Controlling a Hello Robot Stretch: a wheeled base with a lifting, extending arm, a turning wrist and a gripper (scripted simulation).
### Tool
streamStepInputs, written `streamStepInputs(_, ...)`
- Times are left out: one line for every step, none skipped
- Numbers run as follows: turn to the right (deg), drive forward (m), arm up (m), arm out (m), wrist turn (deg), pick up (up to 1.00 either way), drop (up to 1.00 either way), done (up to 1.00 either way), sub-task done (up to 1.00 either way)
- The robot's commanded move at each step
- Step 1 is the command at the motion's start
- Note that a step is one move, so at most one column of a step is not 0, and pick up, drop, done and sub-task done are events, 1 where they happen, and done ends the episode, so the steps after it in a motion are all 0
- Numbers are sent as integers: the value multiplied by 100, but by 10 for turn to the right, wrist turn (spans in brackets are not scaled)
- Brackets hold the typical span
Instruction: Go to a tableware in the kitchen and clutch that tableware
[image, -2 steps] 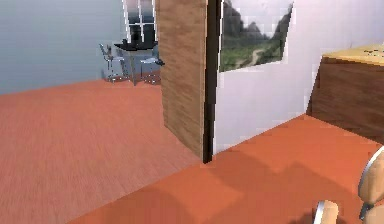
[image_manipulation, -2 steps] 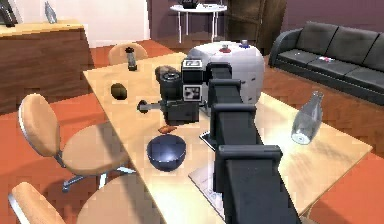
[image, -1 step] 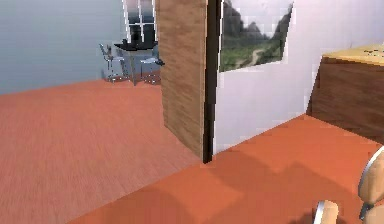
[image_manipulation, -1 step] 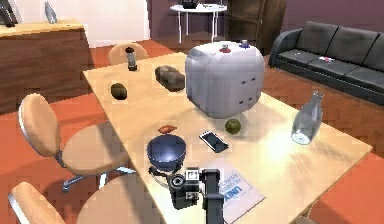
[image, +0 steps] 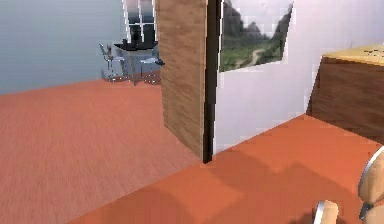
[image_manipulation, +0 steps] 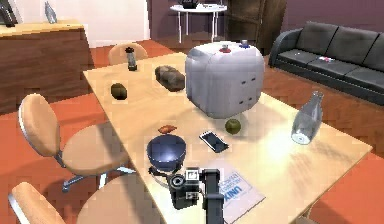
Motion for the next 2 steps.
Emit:
streamStepInputs(0,0,10,0,0,0,0,0,0)
streamStepInputs(0,0,0,0,0,0,0,100,0)
